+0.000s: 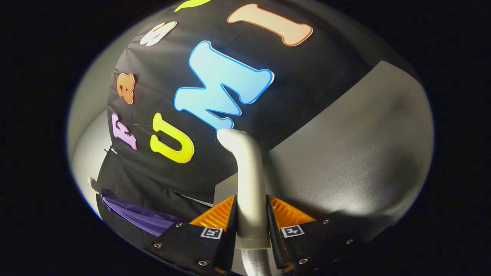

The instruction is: Iron the clothes twice with a garment steamer, once on the left side and once on the right side.

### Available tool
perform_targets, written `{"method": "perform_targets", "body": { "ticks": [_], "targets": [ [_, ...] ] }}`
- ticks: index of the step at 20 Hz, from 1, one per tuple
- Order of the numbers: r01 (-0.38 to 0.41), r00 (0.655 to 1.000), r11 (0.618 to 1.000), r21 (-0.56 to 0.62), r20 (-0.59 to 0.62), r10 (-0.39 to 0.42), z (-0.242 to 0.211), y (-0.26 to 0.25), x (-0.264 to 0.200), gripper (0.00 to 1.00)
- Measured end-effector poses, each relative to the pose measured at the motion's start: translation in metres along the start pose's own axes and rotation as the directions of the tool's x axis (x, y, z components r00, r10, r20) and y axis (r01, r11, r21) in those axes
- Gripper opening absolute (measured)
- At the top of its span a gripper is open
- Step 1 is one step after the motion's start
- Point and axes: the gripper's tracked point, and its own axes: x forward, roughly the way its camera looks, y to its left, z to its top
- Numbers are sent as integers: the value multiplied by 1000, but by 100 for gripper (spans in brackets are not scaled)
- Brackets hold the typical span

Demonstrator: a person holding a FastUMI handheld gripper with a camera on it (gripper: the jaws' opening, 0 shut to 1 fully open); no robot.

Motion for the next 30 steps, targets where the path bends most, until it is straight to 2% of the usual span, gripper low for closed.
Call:
{"method": "perform_targets", "body": {
  "ticks": [2,5,7,9,13,19,26,30],
  "targets": [
    [-7,1000,999,38,-4,7,-1,1,-1,39],
    [-43,999,998,45,-8,43,-8,9,-8,31],
    [-102,995,995,-5,-22,102,-22,21,-14,27],
    [-148,988,989,0,-37,147,-36,34,-22,25],
    [-133,991,991,4,2,133,-65,41,-42,25],
    [-231,966,972,50,131,223,-114,80,-106,25],
    [-136,965,991,2,227,132,-205,112,-161,25],
    [-78,944,995,-59,317,93,-247,142,-183,24]
  ]
}}
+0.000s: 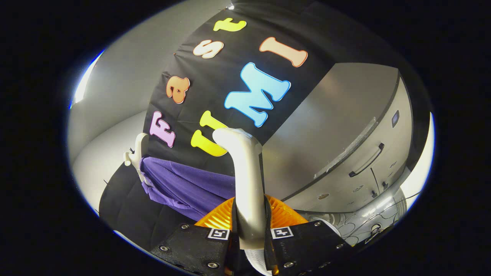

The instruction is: Iron the clothes twice with a garment steamer, once on the left side and once on the right side.

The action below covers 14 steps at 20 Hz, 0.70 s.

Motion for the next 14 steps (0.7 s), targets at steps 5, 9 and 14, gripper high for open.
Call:
{"method": "perform_targets", "body": {
  "ticks": [5,9,14],
  "targets": [
    [59,990,978,-200,134,-32,-41,60,-22,25],
    [103,979,927,-361,203,-29,-76,110,-18,24],
    [207,956,800,-563,292,-42,-104,156,9,24]
  ]
}}
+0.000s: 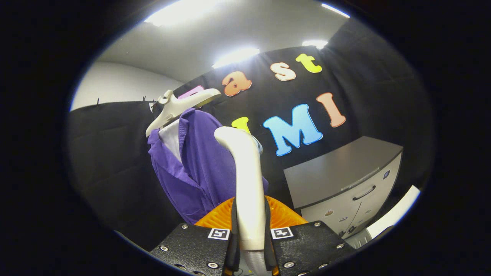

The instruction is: Iron the clothes twice with a garment steamer, once on the left side and once on the right side.

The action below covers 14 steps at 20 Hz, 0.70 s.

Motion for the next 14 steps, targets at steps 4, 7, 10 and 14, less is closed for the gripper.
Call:
{"method": "perform_targets", "body": {
  "ticks": [4,7,10,14],
  "targets": [
    [40,994,980,-197,106,-19,11,40,20,25],
    [70,988,955,-288,155,-25,11,60,41,24],
    [128,976,934,-334,210,-59,15,66,55,25],
    [166,969,910,-379,233,-79,14,73,68,24]
  ]
}}
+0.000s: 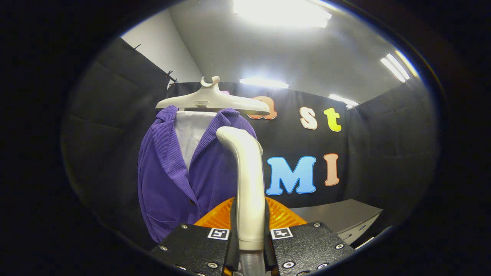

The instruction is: Iron the clothes twice with a garment steamer, once on the left side and once on the right side.

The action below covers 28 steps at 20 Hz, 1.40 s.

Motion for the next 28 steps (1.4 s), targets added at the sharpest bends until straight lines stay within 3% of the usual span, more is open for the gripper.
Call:
{"method": "perform_targets", "body": {
  "ticks": [8,16,28],
  "targets": [
    [1,1000,998,-68,-19,-2,-12,7,-8,25],
    [-54,994,988,-144,-106,39,-65,22,-24,25],
    [-137,953,968,-209,-296,71,-170,14,-62,25]
  ]
}}
